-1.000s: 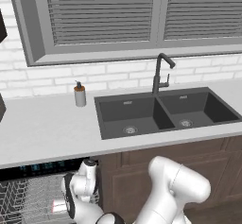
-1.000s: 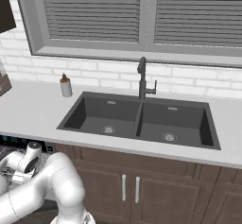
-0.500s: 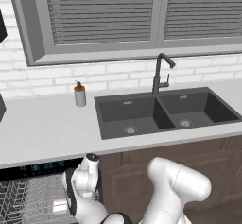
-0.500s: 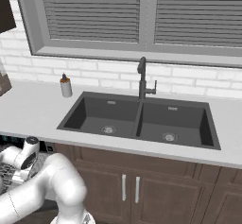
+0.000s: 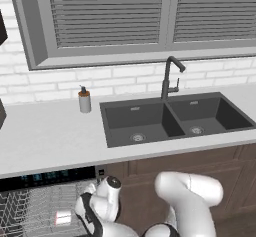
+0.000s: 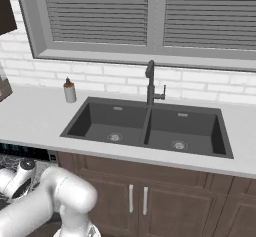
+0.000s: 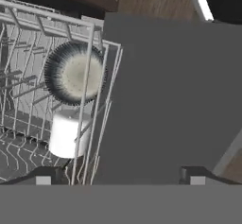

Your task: Pick up the cup and bowl from the counter, place them in the dishwasher, and close the dishwasher door.

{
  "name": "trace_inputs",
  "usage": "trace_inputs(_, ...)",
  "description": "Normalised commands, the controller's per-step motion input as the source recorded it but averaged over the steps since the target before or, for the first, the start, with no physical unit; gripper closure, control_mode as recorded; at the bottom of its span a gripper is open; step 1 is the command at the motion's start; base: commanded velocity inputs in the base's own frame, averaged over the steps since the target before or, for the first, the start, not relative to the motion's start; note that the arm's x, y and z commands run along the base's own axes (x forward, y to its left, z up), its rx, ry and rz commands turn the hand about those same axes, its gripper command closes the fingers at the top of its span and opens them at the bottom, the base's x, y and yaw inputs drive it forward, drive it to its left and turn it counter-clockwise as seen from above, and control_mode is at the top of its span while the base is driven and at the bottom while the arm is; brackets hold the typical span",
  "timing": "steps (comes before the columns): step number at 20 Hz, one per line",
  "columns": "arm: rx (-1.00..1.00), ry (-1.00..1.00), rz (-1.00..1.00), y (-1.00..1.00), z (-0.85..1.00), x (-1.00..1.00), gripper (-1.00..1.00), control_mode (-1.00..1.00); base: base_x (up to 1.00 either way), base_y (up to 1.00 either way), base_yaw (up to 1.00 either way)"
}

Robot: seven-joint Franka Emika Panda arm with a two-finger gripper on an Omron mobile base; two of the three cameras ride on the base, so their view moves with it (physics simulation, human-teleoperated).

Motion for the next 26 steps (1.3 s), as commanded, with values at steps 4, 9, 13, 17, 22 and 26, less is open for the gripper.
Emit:
trace_inputs(4,0.11,-0.27,0.0,-0.03,0.22,-0.65,-1.0,-1.0,0.0,0.0,0.0)
trace_inputs(9,0.09,-0.27,0.0,0.0,0.26,-0.61,-1.0,-1.0,0.0,0.0,0.0)
trace_inputs(13,0.07,-0.25,0.0,0.0,0.24,-0.45,-1.0,-1.0,0.0,0.0,0.0)
trace_inputs(17,0.05,-0.21,0.0,0.0,0.23,-0.35,-1.0,-1.0,0.0,0.0,0.0)
trace_inputs(22,0.02,-0.14,0.0,0.01,0.12,-0.2,-1.0,-1.0,0.0,0.0,0.0)
trace_inputs(26,0.0,-0.06,0.03,0.08,0.0,-0.26,-1.0,-1.0,0.0,0.0,0.0)
